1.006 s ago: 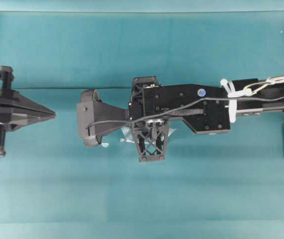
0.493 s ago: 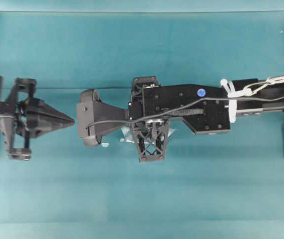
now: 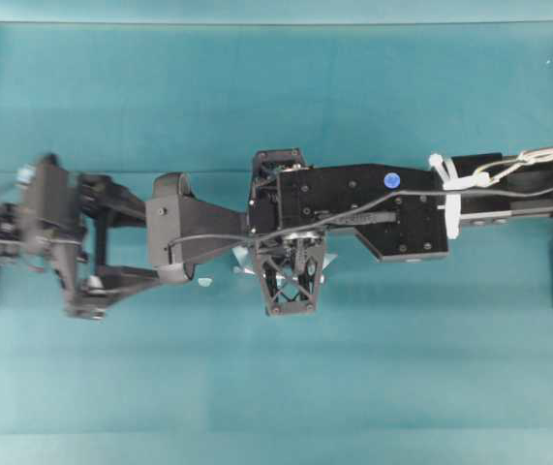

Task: Hand over the silver zip bag and make it stand upright.
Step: 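Move the left gripper to the bag's left edge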

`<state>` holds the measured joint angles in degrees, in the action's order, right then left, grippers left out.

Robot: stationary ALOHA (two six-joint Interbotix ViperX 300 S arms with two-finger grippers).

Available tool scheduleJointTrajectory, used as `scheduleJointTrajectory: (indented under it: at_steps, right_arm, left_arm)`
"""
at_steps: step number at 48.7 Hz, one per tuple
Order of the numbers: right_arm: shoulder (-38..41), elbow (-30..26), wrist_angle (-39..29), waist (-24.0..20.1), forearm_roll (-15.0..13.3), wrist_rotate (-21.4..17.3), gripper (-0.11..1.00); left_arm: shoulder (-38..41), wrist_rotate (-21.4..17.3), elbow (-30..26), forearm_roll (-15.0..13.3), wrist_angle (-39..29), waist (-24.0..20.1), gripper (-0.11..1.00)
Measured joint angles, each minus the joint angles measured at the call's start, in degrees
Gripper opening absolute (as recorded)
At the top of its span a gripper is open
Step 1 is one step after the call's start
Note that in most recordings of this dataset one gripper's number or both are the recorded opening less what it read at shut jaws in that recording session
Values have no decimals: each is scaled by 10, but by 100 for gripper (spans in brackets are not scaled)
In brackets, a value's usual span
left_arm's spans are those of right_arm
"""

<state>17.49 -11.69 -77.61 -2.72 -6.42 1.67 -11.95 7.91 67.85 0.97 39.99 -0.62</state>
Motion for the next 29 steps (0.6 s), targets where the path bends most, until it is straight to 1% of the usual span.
scheduleJointTrajectory:
  at_steps: [5,14,22,29]
  right_arm:
    - [0,2,1,0,0,0,3]
    - [0,2,0,0,0,-1,3]
    - [0,4,0,0,0,-1,3]
    - [0,5,0,0,0,-2,3]
  left_arm:
    - [61,0,-16,0,40,0,91]
    - [169,0,-77,0,82,0,91]
    - [228,0,-126,0,99,-1,91]
    - [264,0,-155,0,106,0,91]
